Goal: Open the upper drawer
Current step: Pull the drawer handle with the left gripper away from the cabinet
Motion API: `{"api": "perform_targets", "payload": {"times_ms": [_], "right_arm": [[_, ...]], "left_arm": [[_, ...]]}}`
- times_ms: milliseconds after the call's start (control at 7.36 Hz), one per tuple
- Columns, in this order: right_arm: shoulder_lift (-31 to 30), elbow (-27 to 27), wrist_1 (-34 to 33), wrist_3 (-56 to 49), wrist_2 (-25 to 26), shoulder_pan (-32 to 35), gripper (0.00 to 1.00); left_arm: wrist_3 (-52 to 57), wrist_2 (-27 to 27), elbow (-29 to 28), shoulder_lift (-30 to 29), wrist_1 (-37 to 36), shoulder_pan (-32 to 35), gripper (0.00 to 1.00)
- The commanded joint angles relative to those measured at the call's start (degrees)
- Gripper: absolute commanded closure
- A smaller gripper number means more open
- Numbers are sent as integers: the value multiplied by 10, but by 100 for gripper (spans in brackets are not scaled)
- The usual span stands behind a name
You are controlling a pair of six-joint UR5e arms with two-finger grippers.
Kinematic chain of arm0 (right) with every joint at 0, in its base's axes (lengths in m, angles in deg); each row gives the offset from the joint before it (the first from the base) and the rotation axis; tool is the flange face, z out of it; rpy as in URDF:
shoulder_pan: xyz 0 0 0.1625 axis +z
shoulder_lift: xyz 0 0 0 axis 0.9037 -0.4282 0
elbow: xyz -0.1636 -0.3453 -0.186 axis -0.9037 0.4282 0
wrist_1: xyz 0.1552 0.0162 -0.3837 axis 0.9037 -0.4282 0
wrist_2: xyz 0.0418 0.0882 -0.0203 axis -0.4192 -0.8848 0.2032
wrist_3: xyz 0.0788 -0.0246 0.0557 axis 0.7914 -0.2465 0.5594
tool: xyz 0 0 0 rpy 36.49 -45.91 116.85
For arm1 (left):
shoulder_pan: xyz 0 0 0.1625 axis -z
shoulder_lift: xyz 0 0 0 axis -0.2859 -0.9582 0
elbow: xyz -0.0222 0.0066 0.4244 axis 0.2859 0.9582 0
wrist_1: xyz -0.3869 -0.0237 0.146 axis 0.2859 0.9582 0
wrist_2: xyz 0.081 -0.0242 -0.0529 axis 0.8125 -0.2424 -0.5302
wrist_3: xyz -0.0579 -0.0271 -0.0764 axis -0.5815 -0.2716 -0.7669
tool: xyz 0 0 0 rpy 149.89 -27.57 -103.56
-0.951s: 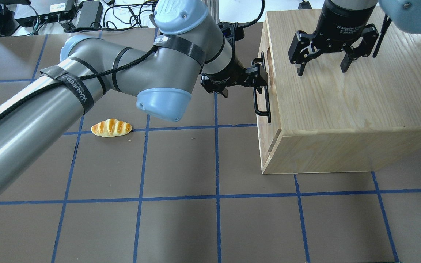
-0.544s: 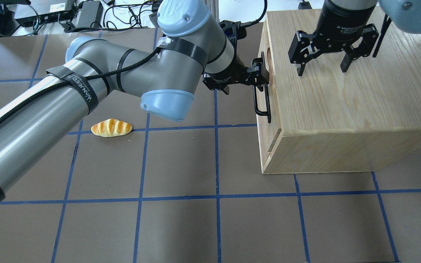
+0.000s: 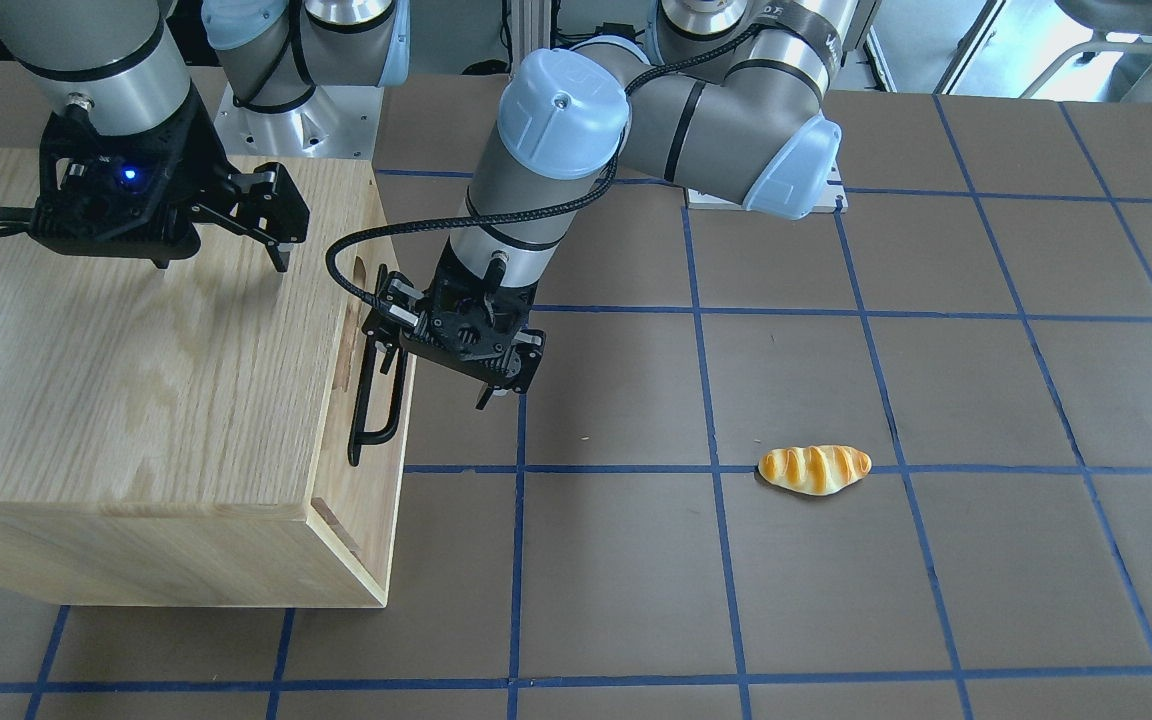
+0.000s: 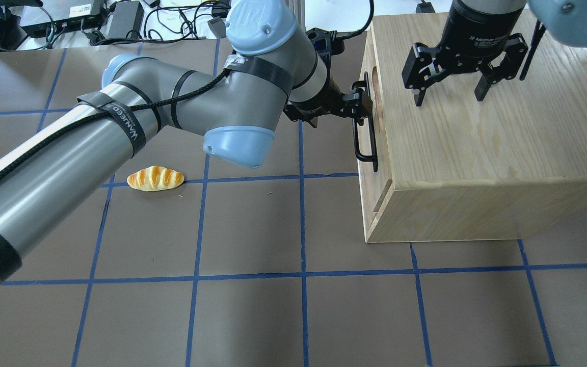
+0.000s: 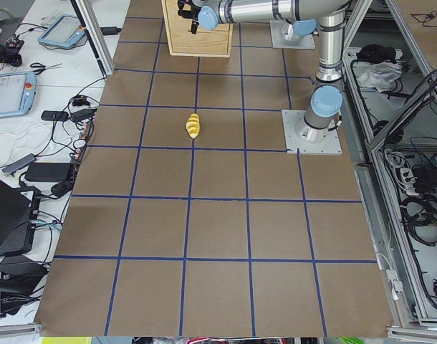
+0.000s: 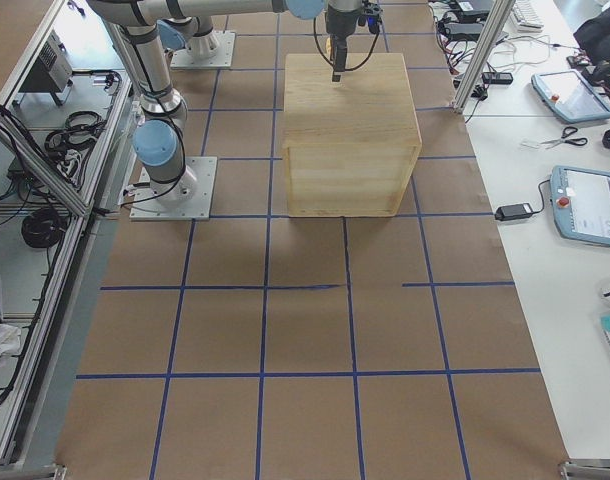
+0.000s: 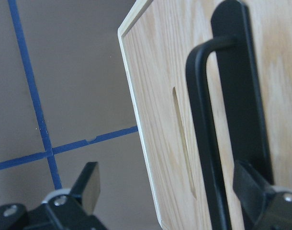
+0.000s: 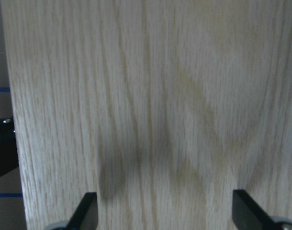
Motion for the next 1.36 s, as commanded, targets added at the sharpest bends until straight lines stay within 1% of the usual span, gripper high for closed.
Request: {"api": "perform_targets", "payload": {"times_ms": [0, 136, 544, 1223], "right_arm": [[0, 0, 0, 1, 0, 0, 0], [0, 0, 0, 1, 0, 0, 0], [0, 0, 0, 0, 0, 0, 0], [0, 0, 0, 0, 0, 0, 0]], "left_arm": [[13, 25, 0, 0, 1, 0, 0], [14, 51, -1, -1, 4, -1, 0], [13, 53, -2, 5, 6, -4, 0], [14, 54, -4, 16, 43, -8, 0]]}}
